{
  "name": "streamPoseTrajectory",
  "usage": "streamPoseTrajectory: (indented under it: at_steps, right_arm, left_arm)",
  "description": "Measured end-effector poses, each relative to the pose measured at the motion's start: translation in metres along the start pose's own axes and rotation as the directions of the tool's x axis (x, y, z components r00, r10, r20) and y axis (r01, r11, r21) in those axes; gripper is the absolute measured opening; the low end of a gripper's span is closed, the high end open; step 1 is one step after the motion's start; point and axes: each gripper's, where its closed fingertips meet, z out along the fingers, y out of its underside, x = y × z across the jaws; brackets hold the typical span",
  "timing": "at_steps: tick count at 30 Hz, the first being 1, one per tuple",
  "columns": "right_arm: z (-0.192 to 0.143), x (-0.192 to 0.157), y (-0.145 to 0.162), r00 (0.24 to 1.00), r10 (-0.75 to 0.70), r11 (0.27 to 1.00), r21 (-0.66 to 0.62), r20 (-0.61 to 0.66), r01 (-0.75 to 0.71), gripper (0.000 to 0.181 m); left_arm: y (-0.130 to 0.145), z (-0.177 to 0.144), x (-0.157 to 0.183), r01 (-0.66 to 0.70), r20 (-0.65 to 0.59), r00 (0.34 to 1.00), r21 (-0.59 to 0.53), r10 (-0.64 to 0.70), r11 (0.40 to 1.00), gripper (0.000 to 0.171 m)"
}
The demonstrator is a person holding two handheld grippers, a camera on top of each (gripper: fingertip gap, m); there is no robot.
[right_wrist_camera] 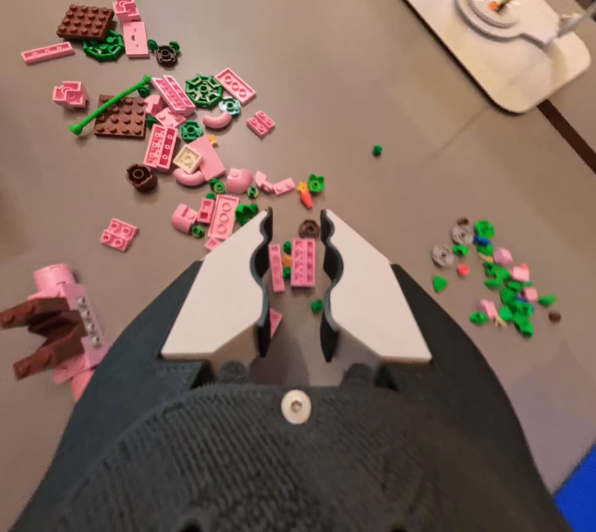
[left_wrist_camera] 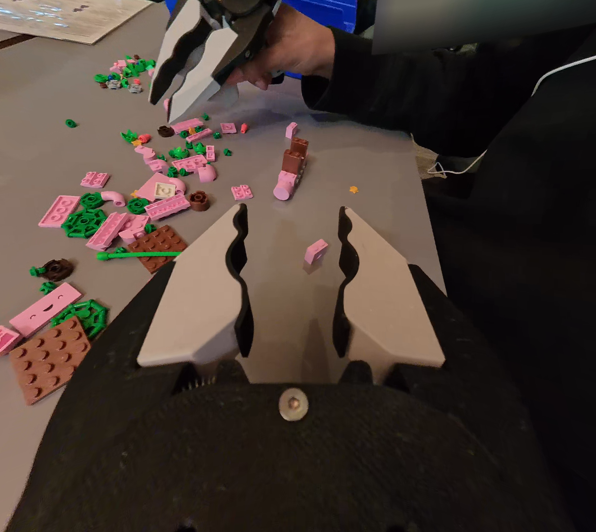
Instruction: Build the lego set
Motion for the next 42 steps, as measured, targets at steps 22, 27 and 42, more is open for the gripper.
streamPoseTrajectory:
  at_steps: [22, 27, 42]
  right_arm:
    - [0.036, -0.019, 0.002, 0.945, -0.124, 0.991, -0.002, 0.303, 0.131, 0.013]
    - [0.035, -0.017, 0.0, 0.949, -0.084, 0.996, 0.003, 0.302, 0.088, 0.012]
    - [-0.086, -0.038, 0.025, 0.995, 0.099, 0.988, 0.114, 0.026, -0.102, 0.013]
  left_arm:
    - [-0.003, -0.014, -0.024, 0.046, 0.072, 0.996, 0.045, -0.049, 0.998, 0.055]
    - [-0.004, -0.015, -0.025, 0.044, 0.076, 0.996, 0.048, -0.048, 0.998, 0.055]
    - [-0.009, -0.002, -0.01, 0.07, -0.008, 0.998, 0.052, -0.069, 0.996, 0.054]
